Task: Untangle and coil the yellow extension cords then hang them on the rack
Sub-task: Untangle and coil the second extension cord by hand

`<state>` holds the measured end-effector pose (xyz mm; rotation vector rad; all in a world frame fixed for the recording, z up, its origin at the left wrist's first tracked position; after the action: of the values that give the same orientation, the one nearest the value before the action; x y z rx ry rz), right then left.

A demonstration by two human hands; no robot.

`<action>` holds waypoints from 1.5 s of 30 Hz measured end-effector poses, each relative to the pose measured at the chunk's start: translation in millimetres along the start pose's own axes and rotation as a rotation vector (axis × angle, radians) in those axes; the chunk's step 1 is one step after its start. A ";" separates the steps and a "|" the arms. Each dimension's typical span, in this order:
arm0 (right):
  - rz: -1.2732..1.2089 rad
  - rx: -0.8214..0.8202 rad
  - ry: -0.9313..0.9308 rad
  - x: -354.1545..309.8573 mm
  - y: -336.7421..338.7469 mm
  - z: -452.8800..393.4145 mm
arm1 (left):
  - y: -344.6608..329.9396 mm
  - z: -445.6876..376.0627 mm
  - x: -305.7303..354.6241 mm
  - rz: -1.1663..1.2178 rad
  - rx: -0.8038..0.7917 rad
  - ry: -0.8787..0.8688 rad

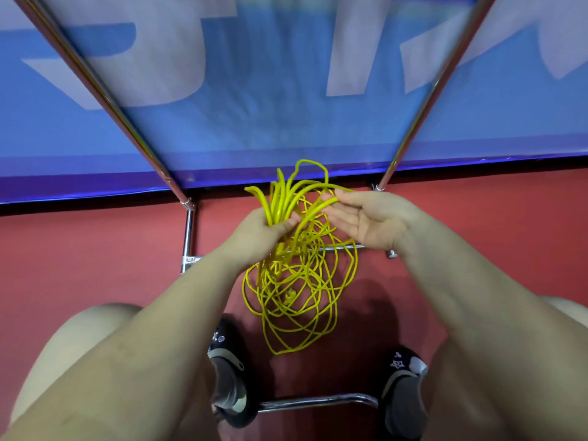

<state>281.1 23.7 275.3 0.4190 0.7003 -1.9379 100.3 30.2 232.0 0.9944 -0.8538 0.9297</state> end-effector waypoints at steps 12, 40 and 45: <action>-0.255 0.078 0.023 -11.1 13.8 -0.4 | -19.2 10.4 6.5 0.123 -0.172 0.068; 1.536 -0.195 0.581 44.2 7.5 -18.6 | 31.0 -17.1 28.2 0.967 0.425 0.264; 1.423 -0.173 0.506 41.8 21.2 -16.4 | 46.5 -21.0 26.0 0.985 0.519 0.235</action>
<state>281.2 -2.1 232.9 0.9705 0.5836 -0.4201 70.3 68.0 262.9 0.8430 -0.9193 2.1465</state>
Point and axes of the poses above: each hand's wrist, its own z-axis away from the middle knuckle, its own y-axis out of the back of the hand, x = y × z, the point moved 1 cm from there along -z, towards the middle knuckle, and after that the axes turned 8 degrees about x, right-handed, at the moved point
